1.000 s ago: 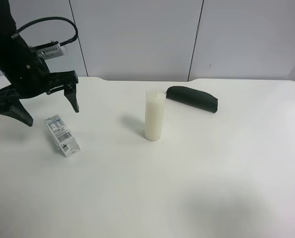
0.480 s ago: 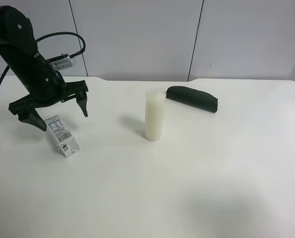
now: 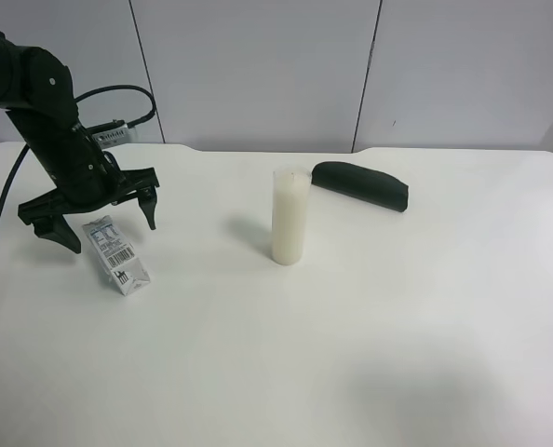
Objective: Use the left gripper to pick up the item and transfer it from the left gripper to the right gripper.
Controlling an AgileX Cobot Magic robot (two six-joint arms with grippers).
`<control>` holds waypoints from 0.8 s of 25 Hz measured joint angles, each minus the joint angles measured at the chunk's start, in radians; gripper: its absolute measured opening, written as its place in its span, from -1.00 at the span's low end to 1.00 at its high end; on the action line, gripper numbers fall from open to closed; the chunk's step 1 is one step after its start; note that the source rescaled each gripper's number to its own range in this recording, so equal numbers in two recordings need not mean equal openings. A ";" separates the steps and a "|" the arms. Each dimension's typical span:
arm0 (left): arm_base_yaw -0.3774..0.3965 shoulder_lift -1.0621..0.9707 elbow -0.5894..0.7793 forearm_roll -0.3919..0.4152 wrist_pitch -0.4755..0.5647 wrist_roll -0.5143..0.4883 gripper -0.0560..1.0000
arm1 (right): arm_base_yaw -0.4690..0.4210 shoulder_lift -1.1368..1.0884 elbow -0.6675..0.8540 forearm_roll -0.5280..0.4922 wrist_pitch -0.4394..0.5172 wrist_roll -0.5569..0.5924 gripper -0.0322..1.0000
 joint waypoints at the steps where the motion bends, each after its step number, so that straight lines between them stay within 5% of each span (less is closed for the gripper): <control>1: 0.005 0.004 0.000 0.004 -0.004 0.000 1.00 | 0.000 0.000 0.000 0.000 0.000 0.000 1.00; 20: 0.017 0.107 -0.001 0.052 -0.096 -0.031 1.00 | 0.000 0.000 0.000 0.000 0.000 0.000 1.00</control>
